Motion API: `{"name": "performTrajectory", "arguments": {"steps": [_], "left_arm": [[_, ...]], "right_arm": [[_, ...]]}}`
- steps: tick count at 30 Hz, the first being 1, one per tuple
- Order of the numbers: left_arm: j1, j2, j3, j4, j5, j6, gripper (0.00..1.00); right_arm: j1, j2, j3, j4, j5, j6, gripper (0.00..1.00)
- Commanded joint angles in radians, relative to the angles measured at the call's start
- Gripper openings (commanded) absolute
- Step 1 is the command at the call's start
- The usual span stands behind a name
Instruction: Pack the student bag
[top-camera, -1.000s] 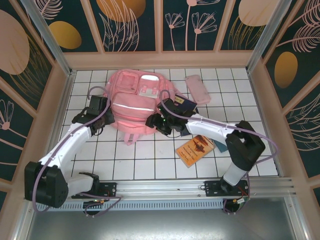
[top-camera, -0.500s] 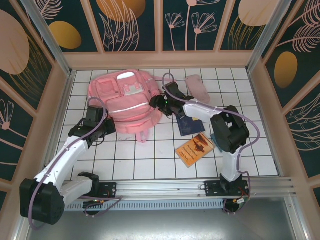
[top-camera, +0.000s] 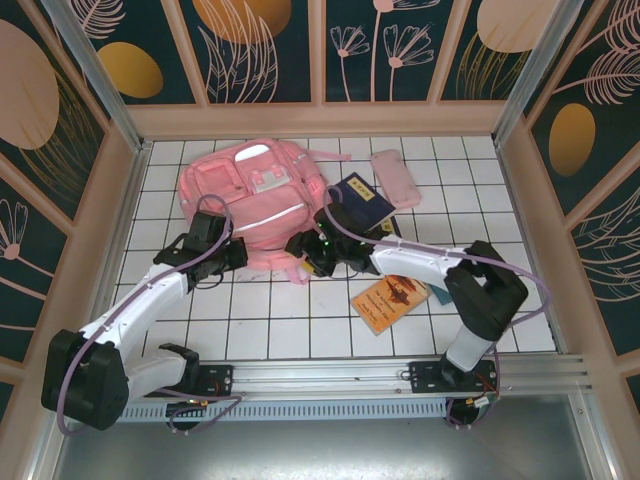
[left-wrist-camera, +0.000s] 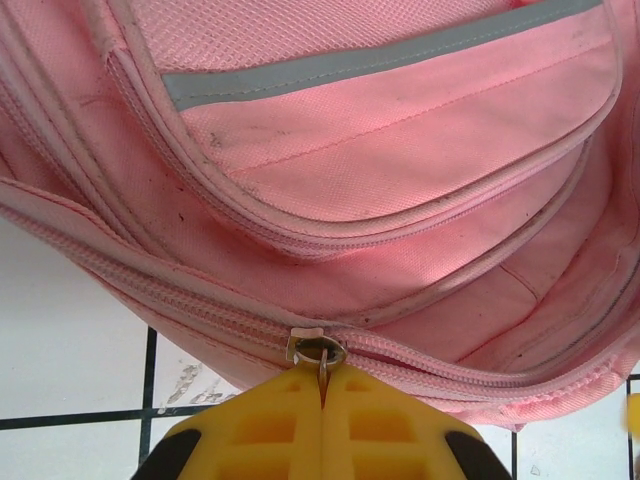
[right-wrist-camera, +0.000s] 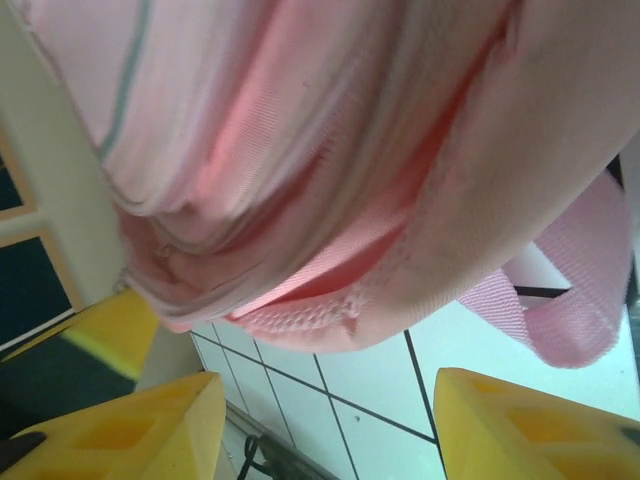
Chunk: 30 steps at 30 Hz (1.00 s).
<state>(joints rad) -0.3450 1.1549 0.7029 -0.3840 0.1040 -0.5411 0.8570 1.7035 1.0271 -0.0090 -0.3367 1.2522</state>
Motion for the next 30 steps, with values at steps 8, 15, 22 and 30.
{"name": "performTrajectory", "arguments": {"steps": [8, 15, 22, 30], "left_arm": [[-0.009, 0.002, 0.018, 0.061, -0.023, -0.001, 0.00], [-0.009, 0.022, 0.037, -0.019, -0.191, -0.016, 0.00], [0.014, 0.094, 0.060, -0.135, -0.507, -0.107, 0.00], [0.113, 0.154, 0.088, -0.133, -0.569, -0.171, 0.33]], "right_arm": [[-0.022, 0.121, 0.080, -0.033, 0.054, 0.067, 0.41], [-0.052, 0.120, 0.073, -0.097, 0.162, 0.009, 0.02], [-0.058, 0.053, 0.019, -0.127, 0.245, -0.035, 0.00], [-0.052, 0.019, 0.005, -0.121, 0.182, -0.071, 0.00]]}}
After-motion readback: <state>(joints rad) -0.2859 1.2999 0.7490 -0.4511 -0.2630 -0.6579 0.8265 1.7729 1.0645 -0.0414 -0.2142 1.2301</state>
